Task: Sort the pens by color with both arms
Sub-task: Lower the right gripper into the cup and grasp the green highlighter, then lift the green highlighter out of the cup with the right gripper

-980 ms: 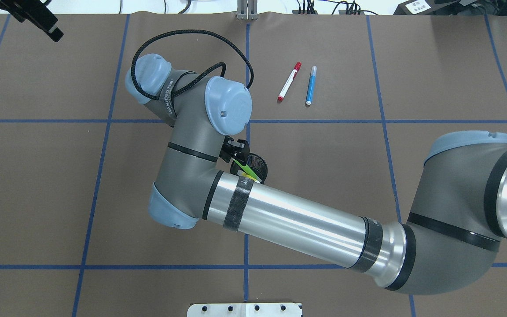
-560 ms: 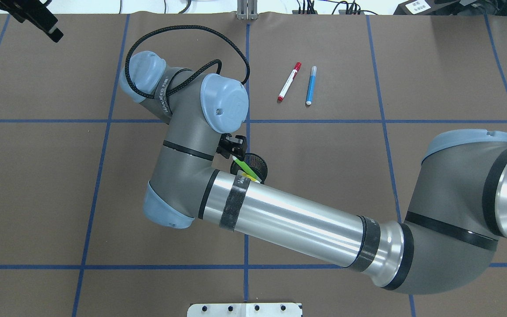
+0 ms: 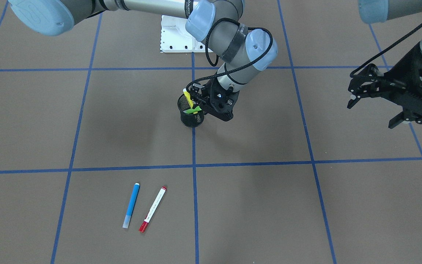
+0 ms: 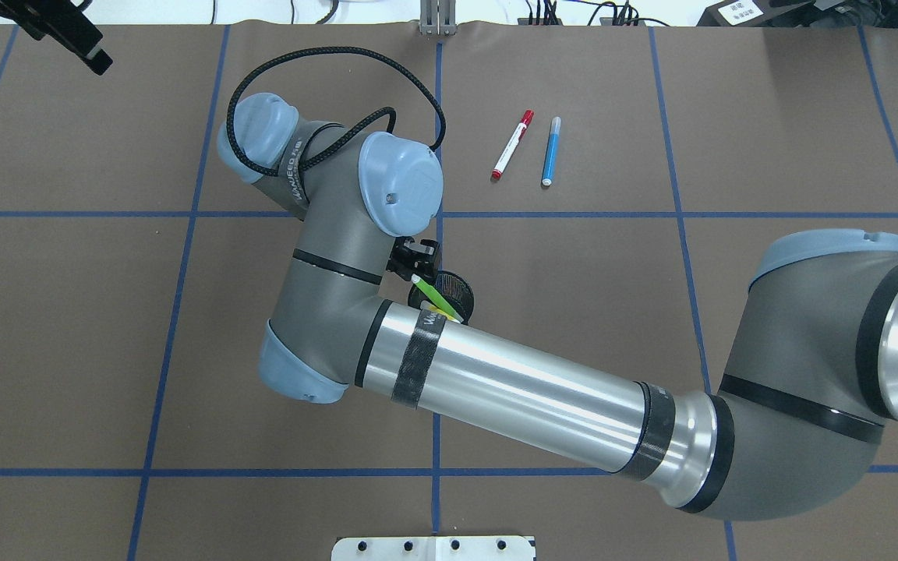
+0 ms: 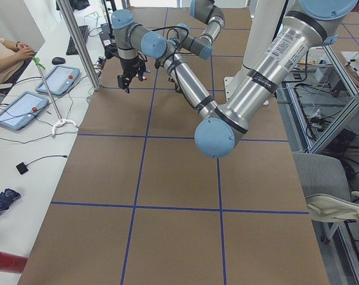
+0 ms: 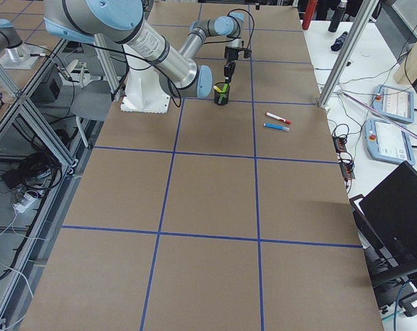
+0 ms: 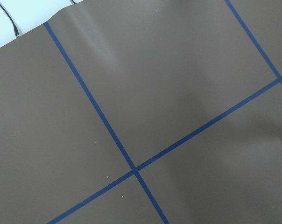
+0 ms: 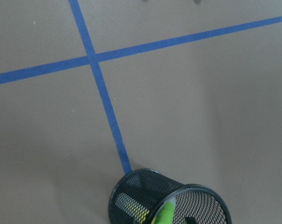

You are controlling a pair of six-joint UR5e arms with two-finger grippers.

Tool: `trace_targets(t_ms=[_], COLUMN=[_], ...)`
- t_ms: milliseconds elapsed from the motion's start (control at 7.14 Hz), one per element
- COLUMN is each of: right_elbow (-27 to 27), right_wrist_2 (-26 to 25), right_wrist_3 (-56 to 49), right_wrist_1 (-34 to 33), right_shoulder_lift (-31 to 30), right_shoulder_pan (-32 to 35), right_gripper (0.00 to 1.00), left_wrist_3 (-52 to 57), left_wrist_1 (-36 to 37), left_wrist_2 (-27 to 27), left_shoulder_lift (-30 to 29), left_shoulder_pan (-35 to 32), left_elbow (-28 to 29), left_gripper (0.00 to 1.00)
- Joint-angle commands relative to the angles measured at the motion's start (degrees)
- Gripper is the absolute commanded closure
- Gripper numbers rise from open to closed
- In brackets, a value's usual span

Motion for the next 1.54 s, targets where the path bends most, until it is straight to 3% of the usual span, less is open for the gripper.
trace_targets(t_ms=[0, 420, 840, 1401], right_elbow=[0.07, 0.76, 9.18, 15.78], right_wrist_2=[0.22, -0.05, -0.48, -14.94], right_wrist_3=[0.09, 0.0, 0.0, 0.17], right_wrist_1=[0.0, -1.22, -6.58, -6.24], right_shoulder_lift=[0.26, 0.26, 0.35, 2.37], right_shoulder_pan=[0.03, 0.47, 3.71, 4.42], right_gripper=[0.98, 1.0, 1.0, 1.0], left_wrist_3=[0.04, -0.05, -0.22, -0.49], left_wrist_1=[0.03, 0.03, 0.03, -0.06], left_wrist_2=[0.0, 0.0, 0.0, -0.09], left_shoulder_lift=[-0.01, -0.01, -0.01, -0.09], left_shoulder_pan=[0.0, 0.0, 0.09, 0.26], left_elbow=[0.09, 0.0, 0.0, 0.09], left_gripper=[0.0, 0.0, 0.0, 0.0])
